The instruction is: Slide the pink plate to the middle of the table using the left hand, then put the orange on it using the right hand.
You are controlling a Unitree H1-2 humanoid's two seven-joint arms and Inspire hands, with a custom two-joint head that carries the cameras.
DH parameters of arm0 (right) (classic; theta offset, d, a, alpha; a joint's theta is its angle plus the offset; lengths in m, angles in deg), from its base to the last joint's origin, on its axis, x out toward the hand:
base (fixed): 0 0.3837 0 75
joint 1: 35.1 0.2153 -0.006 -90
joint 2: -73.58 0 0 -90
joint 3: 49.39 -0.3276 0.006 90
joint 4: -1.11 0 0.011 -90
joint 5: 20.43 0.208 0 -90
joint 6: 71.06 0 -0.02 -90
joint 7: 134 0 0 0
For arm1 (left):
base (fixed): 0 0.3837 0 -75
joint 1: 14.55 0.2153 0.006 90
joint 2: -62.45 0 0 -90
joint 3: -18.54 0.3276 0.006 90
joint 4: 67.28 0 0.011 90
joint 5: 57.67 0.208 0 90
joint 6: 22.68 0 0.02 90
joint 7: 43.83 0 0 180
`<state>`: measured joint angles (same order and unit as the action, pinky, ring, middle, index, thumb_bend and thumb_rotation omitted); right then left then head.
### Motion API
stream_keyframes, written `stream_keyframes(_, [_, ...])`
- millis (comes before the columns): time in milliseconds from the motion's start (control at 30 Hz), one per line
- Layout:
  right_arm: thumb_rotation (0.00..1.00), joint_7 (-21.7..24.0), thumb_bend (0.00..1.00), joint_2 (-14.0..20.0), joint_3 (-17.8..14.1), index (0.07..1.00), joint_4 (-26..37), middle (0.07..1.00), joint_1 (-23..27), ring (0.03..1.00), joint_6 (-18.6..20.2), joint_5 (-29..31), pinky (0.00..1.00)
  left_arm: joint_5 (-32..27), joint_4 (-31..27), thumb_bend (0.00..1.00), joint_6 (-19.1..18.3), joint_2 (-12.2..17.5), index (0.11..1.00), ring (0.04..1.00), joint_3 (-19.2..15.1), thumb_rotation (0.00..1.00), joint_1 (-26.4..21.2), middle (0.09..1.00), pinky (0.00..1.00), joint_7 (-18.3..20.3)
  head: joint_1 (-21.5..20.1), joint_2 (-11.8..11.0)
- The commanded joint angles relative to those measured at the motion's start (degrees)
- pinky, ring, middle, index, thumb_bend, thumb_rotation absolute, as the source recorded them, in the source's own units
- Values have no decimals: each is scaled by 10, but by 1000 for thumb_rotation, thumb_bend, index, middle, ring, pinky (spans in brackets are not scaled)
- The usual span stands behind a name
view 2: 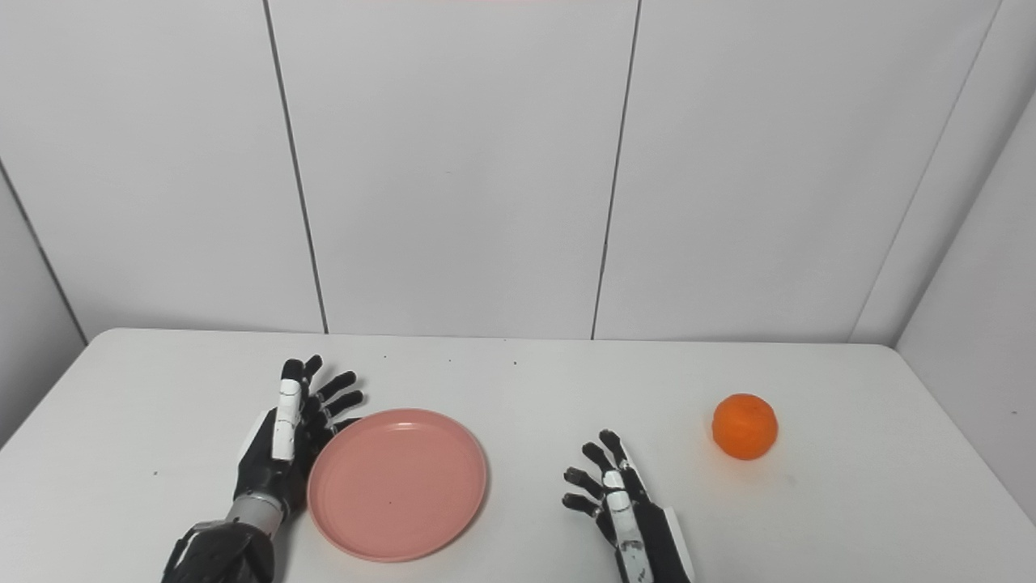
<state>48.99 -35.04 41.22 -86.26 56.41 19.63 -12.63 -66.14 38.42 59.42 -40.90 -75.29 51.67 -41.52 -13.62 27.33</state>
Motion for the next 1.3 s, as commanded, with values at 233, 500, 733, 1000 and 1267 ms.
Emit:
stream_keyframes(233, [910, -17, 742, -11, 7, 931, -12, 890, -13, 772, 35, -15, 707, 0, -5, 843, 14, -5, 999, 818, 8, 1000, -28, 859, 650, 11, -15, 2])
stream_keyframes(500, [909, -18, 749, -8, 6, 937, -20, 892, -8, 781, 27, -15, 712, -4, 8, 840, 25, -6, 999, 818, 3, 1000, -29, 844, 635, 13, -15, -1])
stream_keyframes(733, [907, -18, 748, -3, 1, 931, -24, 889, -6, 770, 22, -15, 705, -3, 11, 843, 30, -12, 1000, 814, 0, 1000, -27, 844, 625, 10, -14, -5])
stream_keyframes(1000, [947, -30, 674, 15, 7, 929, -29, 879, -6, 778, -45, -74, 703, -7, 6, 865, 21, -17, 998, 806, -5, 1000, -26, 824, 625, 6, -8, -4])
stream_keyframes(1267, [964, -43, 684, 30, 15, 906, 20, 848, 6, 768, -79, -137, 694, -9, 6, 846, 17, -18, 995, 814, -10, 1000, -29, 823, 646, 6, -10, -6])
